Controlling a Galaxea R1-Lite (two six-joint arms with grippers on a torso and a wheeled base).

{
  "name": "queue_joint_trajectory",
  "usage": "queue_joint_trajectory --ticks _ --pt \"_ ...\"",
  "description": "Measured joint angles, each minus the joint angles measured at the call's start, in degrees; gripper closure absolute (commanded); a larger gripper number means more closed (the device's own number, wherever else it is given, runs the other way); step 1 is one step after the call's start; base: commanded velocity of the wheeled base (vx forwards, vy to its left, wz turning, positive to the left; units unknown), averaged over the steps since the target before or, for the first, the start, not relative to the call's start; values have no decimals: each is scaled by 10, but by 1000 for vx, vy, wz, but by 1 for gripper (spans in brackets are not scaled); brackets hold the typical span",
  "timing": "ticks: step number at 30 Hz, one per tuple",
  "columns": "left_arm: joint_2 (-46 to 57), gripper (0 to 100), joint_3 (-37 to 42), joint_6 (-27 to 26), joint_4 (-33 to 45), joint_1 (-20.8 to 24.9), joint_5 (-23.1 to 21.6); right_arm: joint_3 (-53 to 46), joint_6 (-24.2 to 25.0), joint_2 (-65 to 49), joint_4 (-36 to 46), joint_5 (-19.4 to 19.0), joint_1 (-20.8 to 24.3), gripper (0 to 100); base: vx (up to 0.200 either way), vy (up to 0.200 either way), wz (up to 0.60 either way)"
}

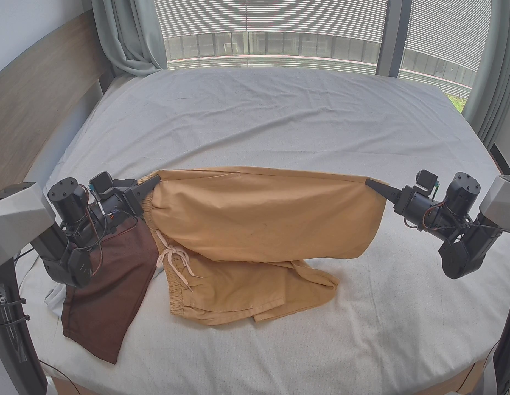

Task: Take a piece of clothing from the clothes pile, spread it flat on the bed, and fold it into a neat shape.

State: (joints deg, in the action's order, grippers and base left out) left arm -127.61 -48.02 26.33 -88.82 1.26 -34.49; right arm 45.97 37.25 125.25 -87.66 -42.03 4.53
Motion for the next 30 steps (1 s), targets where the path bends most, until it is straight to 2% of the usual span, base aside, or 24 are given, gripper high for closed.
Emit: queue_joint_trajectory --ticks 12,18,30 --pt "-65 100 -86 7 0 14 35 87 20 63 26 0 -2 100 0 0 0" --pt "-93 100 -132 31 0 18 65 134 23 96 40 1 0 100 0 0 0" --pt "-138 100 -196 56 0 17 74 237 28 155 69 5 8 100 0 0 0"
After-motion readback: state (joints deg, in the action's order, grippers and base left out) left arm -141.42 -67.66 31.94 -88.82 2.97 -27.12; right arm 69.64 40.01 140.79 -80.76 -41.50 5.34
